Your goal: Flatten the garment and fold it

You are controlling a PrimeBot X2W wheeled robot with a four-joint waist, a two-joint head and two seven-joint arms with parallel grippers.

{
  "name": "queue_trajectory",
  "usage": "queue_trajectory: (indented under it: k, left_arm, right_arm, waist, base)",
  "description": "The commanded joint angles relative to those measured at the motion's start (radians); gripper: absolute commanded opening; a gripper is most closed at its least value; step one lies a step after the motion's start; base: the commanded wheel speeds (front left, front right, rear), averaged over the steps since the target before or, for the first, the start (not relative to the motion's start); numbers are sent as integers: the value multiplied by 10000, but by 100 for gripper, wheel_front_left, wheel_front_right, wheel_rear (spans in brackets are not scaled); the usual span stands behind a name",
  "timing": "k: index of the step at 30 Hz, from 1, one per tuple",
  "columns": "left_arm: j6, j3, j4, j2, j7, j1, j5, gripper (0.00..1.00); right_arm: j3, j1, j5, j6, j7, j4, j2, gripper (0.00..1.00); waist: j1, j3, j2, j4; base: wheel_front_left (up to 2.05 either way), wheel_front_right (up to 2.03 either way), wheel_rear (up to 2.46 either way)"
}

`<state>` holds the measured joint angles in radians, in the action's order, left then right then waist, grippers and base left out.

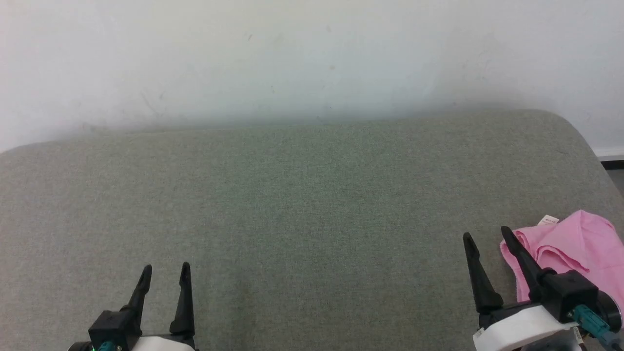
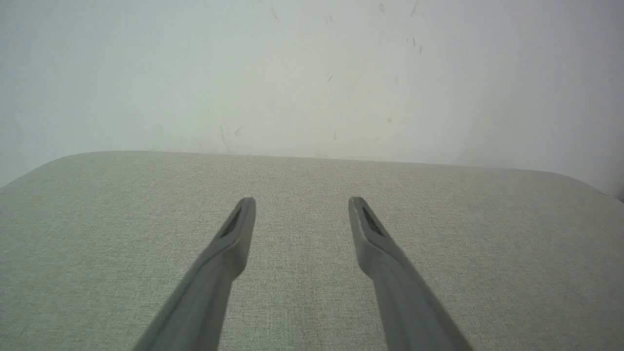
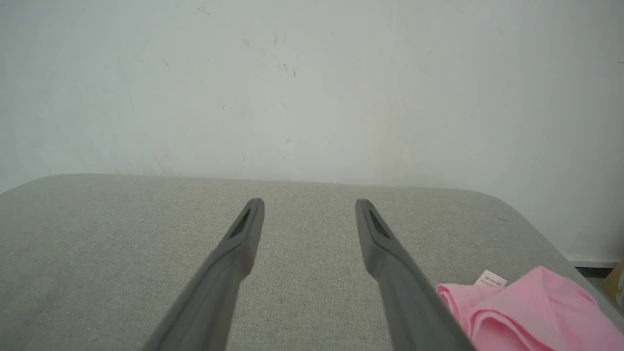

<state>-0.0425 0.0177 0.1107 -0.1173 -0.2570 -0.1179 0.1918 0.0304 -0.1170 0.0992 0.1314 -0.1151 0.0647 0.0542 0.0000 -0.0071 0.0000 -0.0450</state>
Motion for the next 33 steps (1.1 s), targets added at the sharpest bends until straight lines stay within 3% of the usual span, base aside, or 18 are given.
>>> queue_trajectory:
  k: [1,4,5,33]
  left_arm:
    - [-49,62,51,63,-47,-41,-74,100]
    - [-82,70,83,95,-47,9,-119,100]
    - [-13,10,46,56,6,6,-75,0]
    - [78,-35,-184,174,519,238,-439,0]
  right_arm:
    - [-20,-93,-27,-7,11,68,-38,100]
    - [-65,-92,-46,-7,0,84,-38,100]
    - [-40,3,-13,0,2,19,2,0]
    - [-86,234,-207,-1,229,-119,-2,0]
  waist:
    - [0,16,0,9]
    - [0,24,0,45]
    - [1,25,0,42]
    - [1,35,0,123]
  base:
    - [0,0,0]
    - [0,0,0]
    - [0,0,0]
    - [0,0,0]
